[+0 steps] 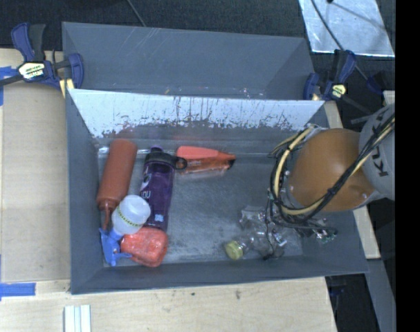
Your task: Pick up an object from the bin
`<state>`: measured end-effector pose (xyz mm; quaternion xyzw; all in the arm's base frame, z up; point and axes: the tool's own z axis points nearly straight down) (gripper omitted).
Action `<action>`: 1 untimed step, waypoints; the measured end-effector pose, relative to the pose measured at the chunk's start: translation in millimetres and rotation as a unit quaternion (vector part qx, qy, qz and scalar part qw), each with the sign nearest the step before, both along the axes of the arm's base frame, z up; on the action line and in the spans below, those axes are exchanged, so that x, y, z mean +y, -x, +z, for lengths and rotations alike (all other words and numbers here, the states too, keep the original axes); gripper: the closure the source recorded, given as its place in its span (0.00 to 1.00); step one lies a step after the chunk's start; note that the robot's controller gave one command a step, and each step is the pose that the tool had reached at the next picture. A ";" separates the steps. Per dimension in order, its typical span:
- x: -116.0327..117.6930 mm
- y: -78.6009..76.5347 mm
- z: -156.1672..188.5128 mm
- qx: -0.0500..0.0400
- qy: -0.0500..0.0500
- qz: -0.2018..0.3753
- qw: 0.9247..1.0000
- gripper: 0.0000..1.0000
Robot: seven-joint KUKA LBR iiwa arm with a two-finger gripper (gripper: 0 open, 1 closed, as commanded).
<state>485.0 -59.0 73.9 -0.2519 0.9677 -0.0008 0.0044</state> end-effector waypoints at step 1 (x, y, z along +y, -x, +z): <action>-0.1 0.5 5.0 0.002 0.000 0.000 1.000 1.00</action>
Offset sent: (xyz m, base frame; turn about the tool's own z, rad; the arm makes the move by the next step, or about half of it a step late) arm -0.0001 0.0002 0.0006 0.0000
